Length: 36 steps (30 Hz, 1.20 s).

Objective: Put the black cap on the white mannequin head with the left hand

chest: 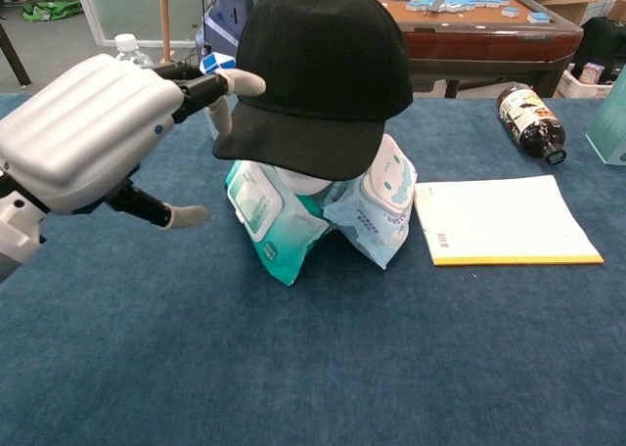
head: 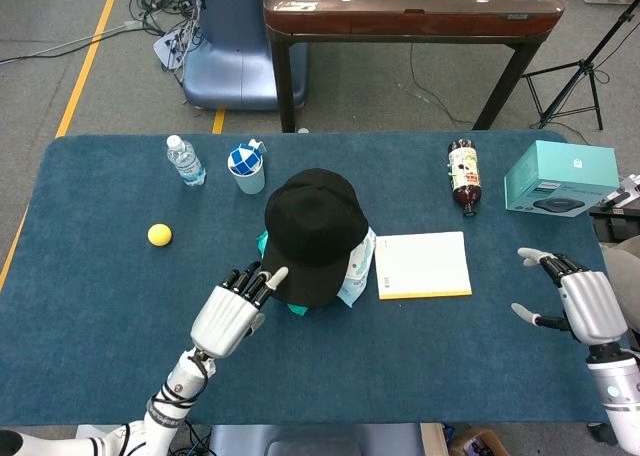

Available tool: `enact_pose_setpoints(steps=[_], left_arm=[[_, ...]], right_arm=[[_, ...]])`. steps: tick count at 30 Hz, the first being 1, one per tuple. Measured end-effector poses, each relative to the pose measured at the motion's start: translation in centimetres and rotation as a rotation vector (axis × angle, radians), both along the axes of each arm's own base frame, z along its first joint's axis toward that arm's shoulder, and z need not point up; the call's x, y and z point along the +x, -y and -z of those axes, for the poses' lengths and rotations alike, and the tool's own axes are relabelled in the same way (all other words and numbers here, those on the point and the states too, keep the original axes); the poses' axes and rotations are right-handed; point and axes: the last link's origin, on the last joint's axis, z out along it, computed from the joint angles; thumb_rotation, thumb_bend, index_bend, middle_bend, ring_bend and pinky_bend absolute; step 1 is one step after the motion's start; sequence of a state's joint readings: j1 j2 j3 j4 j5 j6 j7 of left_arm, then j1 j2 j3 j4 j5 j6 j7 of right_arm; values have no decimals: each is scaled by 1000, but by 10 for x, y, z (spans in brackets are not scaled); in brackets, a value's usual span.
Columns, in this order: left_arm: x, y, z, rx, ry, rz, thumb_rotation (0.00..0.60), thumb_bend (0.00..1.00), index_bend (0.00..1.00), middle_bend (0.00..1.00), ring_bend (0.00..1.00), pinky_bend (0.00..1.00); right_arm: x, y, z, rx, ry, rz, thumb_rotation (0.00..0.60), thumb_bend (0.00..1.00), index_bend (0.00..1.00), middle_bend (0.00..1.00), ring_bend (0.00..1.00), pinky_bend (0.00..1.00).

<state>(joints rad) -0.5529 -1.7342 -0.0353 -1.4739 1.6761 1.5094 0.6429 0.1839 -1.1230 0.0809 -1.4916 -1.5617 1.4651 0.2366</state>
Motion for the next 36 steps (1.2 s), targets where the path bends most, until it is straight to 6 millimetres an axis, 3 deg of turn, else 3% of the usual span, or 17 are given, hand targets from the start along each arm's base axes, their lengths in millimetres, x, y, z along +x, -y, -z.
enact_pose_setpoints(steps=[9,18,27,36], left_arm=[[-31,11,-25,13,17,-183,600,63,20,346,220,410],[-86,30,-72,64,-55,-384,600,64,125,346,234,410],[-137,66,-107,21,-104,-583,600,63,290,370,267,412],[-179,85,-135,63,-22,-650,600,64,298,373,268,413]], right_arm=[[-1,1,2,3,-13,15,600,0,264,380,335,482],[0,1,7,6,-37,14,600,0,264,380,336,482],[2,1,16,17,-67,13,600,0,264,380,335,482],[1,3,28,40,-106,24,600,0,263,380,335,482]])
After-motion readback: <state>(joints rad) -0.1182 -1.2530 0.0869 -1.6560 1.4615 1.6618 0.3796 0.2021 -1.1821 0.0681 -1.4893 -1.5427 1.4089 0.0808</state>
